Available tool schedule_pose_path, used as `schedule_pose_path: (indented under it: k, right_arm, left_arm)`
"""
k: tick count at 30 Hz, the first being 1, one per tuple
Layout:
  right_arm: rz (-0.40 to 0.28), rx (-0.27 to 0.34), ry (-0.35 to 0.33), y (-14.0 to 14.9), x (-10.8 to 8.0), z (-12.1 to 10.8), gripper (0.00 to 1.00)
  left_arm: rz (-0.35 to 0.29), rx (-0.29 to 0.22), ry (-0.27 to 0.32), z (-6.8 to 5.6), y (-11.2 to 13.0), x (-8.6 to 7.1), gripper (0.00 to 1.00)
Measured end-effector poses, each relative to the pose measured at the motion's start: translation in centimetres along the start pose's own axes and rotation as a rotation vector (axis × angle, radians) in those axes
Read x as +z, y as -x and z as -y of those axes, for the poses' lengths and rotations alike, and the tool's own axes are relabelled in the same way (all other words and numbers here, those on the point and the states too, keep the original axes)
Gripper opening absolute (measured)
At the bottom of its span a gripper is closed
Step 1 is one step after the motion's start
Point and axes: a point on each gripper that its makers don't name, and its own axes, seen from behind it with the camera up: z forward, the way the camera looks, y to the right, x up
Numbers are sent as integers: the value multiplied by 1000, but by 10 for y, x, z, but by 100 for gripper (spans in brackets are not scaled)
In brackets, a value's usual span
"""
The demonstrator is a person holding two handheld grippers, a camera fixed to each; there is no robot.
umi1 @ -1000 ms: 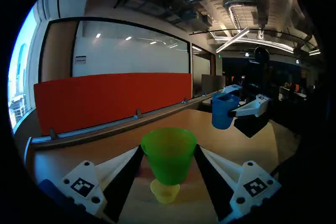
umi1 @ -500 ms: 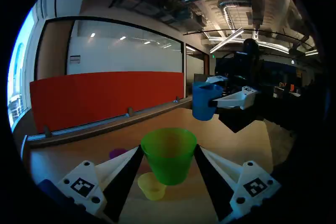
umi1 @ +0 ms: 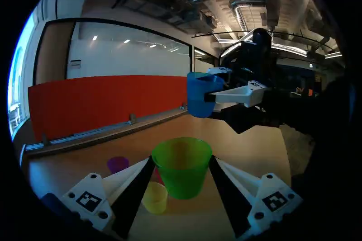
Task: Pour water
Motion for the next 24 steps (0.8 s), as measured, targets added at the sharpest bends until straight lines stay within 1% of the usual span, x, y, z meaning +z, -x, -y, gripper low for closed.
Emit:
schedule_pose_path:
  k: [6,14,24]
  right_arm:
    - [4,-48,-7,-5,5,-1,90]
    - [8,-116,-13,-14,10,-4,90]
    - [12,-205,-28,-24,19,-5,90]
  left_arm:
    - [-12,-21,16,-7,3,4,87]
    - [-9,-1,30,-11,3,8,87]
    - [-12,7,36,-14,0,11,87]
